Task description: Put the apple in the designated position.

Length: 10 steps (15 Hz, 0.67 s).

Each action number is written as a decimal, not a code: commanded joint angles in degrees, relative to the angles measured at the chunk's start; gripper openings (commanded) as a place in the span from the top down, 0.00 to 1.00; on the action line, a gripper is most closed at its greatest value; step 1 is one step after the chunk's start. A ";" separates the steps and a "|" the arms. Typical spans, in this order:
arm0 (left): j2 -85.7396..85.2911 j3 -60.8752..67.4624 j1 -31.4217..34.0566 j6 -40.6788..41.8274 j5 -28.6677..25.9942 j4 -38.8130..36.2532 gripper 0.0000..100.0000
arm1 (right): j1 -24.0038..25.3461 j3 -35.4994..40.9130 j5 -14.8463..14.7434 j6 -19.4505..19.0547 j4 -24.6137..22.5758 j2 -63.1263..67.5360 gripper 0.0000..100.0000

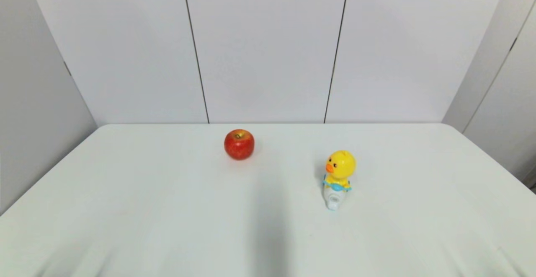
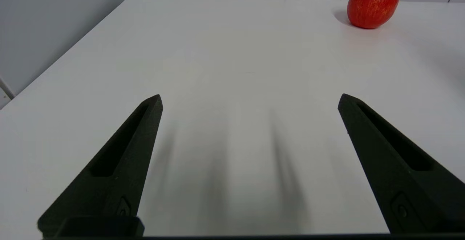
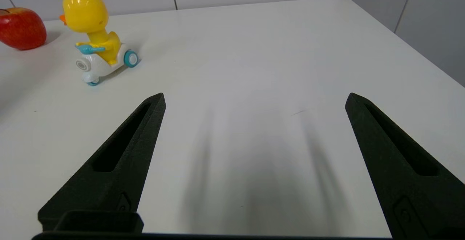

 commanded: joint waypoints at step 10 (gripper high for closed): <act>4.91 -1.67 0.01 -0.66 0.27 0.42 0.00 | 0.01 0.35 0.00 0.03 -0.03 0.09 0.00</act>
